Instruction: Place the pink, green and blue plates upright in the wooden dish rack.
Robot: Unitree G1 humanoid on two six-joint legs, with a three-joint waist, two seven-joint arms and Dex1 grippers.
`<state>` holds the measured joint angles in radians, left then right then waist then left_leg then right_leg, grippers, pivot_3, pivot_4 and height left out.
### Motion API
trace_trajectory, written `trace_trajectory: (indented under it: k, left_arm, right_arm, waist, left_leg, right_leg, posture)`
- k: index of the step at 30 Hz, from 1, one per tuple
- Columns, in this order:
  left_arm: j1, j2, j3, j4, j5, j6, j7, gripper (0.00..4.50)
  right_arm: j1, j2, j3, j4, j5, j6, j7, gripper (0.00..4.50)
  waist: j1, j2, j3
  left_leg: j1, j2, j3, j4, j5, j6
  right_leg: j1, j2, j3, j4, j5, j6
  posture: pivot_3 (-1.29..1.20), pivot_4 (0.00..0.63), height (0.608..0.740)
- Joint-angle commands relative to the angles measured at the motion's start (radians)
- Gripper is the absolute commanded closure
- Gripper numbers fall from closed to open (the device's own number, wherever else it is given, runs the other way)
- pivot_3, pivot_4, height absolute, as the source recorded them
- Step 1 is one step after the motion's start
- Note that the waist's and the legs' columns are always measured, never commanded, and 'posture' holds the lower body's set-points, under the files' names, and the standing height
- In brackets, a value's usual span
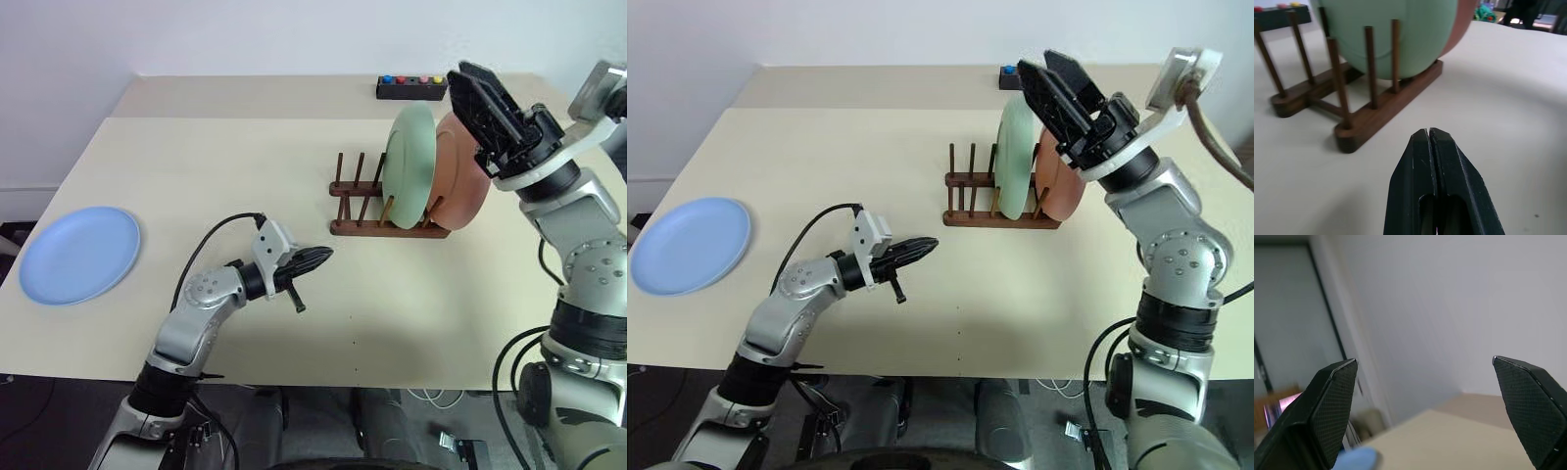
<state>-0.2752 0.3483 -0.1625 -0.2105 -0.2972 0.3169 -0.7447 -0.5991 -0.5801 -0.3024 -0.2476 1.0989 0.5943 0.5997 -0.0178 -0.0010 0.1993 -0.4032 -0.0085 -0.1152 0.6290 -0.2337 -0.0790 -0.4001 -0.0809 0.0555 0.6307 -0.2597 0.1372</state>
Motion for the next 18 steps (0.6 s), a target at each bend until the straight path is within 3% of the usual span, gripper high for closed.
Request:
trace_trajectory:
  k: [1, 3, 10, 18]
  left_arm:
    - [-0.003, 0.01, 0.114, -0.041, -0.034, 0.014, 0.069, 4.25]
    - [-0.021, 0.021, 0.211, -0.027, -0.037, 0.04, 0.155, 3.66]
    - [-0.043, 0.104, 0.544, -0.03, -0.049, 0.098, 0.389, 0.15]
    - [-0.015, 0.174, 0.855, 0.048, 0.05, 0.242, 0.749, 0.03]
  right_arm:
    - [-0.016, -0.081, 0.144, -0.069, -0.218, -0.07, 0.115, 0.0]
    - [-0.008, -0.106, 0.252, -0.073, -0.356, -0.127, 0.171, 0.0]
    - [-0.011, -0.052, 0.406, -0.024, -0.572, -0.272, 0.256, 0.0]
    - [-0.039, 0.021, 0.419, 0.041, -0.612, -0.317, 0.325, 0.0]
  waist:
    - [-0.002, 0.0, 0.0]
    - [-0.005, 0.0, 0.0]
    - [-0.001, -0.002, 0.001]
    - [-0.001, -0.004, 0.001]
  left_leg:
    - [0.0, 0.0, 0.0, 0.0, 0.0, 0.0]
    - [0.0, 0.0, 0.0, 0.0, 0.0, 0.0]
    - [-0.004, 0.0, 0.0, 0.001, 0.0, 0.0]
    - [-0.004, 0.0, 0.0, 0.001, 0.0, 0.0]
  right_leg:
    - [0.0, 0.0, 0.0, 0.0, 0.0, 0.0]
    - [-0.001, 0.0, 0.0, 0.0, 0.0, 0.0]
    - [-0.004, 0.0, 0.0, 0.0, 0.0, 0.001]
    - [-0.005, 0.0, -0.001, 0.001, 0.001, 0.0]
  posture:
    - [0.0, 0.15, 0.734]
    - [0.0, 0.15, 0.734]
    - [0.0, 0.15, 0.734]
    - [0.0, 0.15, 0.734]
